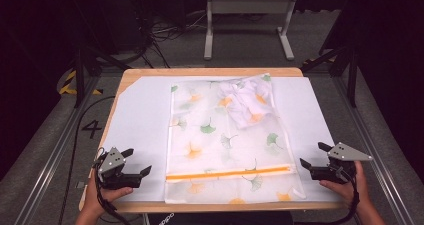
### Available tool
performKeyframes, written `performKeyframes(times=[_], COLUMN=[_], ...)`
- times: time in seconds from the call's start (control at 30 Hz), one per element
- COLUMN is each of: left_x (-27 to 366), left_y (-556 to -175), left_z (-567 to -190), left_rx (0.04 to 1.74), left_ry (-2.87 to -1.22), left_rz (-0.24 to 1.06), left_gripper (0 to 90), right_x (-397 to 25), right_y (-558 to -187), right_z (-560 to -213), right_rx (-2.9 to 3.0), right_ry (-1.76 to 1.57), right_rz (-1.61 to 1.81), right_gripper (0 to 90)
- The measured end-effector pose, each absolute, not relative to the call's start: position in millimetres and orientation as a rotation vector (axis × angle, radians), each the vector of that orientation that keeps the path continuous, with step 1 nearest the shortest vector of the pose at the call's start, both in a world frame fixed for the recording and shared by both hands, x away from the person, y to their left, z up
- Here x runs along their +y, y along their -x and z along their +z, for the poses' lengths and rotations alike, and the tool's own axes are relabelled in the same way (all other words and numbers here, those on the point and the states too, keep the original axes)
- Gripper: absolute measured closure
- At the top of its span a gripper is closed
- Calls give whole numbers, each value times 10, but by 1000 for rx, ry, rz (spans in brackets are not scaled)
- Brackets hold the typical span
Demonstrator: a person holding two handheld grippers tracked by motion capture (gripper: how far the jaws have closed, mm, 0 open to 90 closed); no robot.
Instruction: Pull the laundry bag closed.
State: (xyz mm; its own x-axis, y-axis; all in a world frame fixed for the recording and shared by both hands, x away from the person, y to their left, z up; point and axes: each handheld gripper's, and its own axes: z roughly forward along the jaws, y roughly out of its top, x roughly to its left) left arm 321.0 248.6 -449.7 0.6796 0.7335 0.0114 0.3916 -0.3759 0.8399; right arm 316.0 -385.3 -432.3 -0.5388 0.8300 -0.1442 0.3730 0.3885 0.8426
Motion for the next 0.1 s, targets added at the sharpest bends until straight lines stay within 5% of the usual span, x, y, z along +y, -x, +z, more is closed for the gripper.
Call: performKeyframes(times=[0.1], left_x=[2470], left_y=[-3223], left_z=[-4500], left_rx=[873], left_ry=[-2016], left_rz=[497], left_gripper=[125], right_x=[-3858], right_y=[-3148], right_z=[-4317], right_rx=[2083], right_ry=[-1030], right_rz=[1067], right_gripper=[126])
